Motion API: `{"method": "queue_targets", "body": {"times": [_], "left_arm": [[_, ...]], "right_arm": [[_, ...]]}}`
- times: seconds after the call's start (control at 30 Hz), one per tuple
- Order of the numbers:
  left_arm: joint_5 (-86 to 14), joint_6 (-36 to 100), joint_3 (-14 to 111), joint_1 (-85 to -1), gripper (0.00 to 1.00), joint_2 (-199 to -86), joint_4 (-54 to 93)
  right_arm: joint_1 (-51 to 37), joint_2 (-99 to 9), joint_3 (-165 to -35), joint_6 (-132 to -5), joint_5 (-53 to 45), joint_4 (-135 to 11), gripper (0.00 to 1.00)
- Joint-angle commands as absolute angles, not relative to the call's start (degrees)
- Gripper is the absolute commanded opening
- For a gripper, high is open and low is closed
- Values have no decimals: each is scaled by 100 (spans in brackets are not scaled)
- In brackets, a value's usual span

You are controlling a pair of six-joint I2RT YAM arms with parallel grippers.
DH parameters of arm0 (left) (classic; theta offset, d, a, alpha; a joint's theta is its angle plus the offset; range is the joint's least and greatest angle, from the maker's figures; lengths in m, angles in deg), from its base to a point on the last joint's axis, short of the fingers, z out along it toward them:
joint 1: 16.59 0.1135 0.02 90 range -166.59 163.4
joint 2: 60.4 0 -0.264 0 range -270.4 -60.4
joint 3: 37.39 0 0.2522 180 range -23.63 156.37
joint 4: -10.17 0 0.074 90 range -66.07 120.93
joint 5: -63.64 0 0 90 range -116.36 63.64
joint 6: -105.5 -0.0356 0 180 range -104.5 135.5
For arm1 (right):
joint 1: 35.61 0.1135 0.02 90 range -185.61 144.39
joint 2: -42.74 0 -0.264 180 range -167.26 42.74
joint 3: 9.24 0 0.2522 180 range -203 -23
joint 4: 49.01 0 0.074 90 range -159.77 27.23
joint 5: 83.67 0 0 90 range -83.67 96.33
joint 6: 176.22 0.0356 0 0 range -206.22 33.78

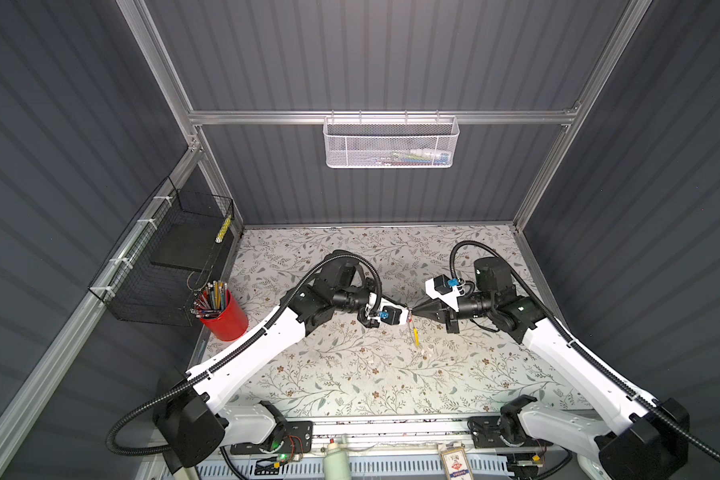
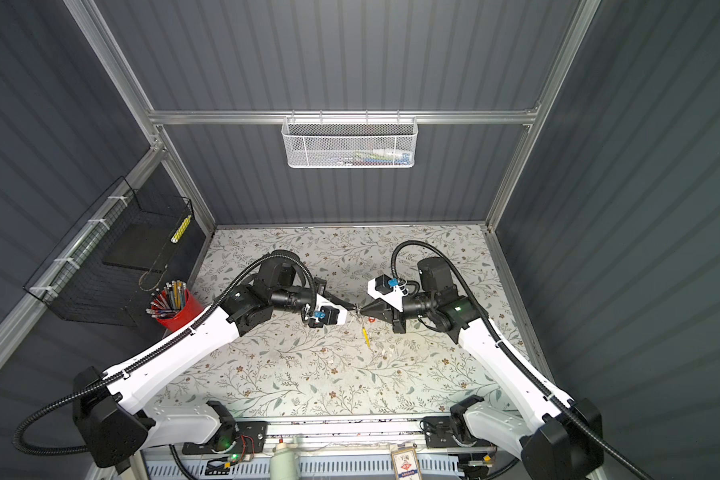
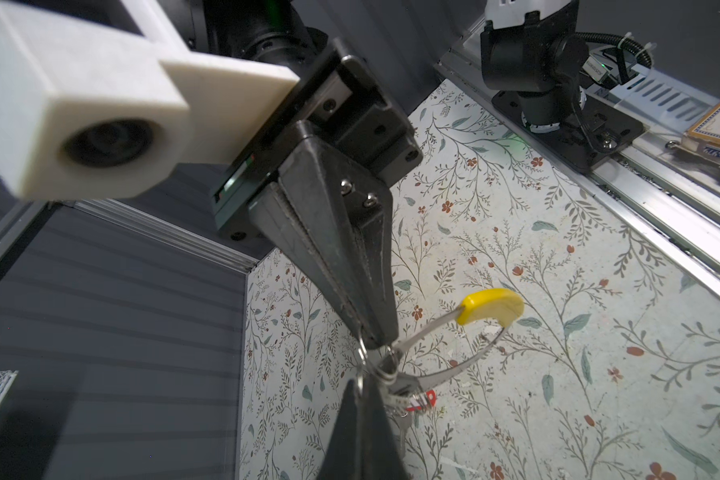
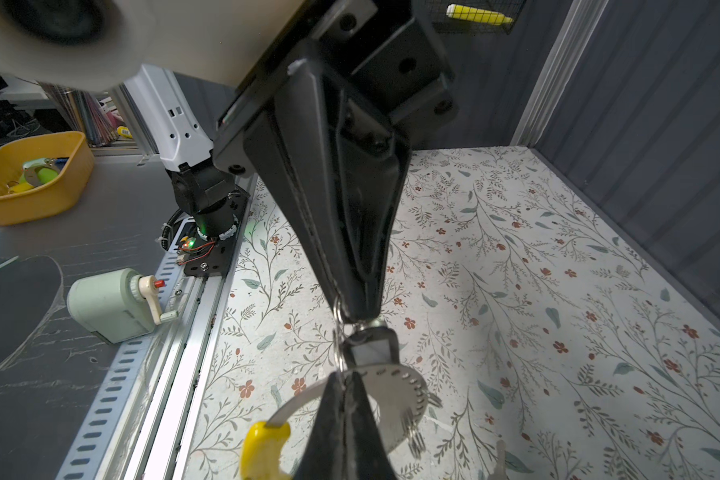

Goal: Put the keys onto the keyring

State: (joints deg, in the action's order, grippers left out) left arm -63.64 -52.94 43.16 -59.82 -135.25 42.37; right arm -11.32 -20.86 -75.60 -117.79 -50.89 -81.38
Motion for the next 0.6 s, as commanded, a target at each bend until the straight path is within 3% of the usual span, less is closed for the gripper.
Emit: {"method": "queue_targets", "body": {"times": [0.0, 0.3, 0.57], "left_arm": [[-6433, -5460, 4431, -6076, 0, -13480, 4530], [-6219, -5414, 4258, -6107, 0, -13370, 4296], [-6115, -5187, 4144, -6107, 0, -13309, 4119]], "right_arm": [[-1153, -2080, -7785, -11836, -5291, -8219, 0], [-1332, -1848, -7263, -11039, -5431, -7130, 0], [-1419, -1749, -7153, -11082, -5401, -7266, 0]]}}
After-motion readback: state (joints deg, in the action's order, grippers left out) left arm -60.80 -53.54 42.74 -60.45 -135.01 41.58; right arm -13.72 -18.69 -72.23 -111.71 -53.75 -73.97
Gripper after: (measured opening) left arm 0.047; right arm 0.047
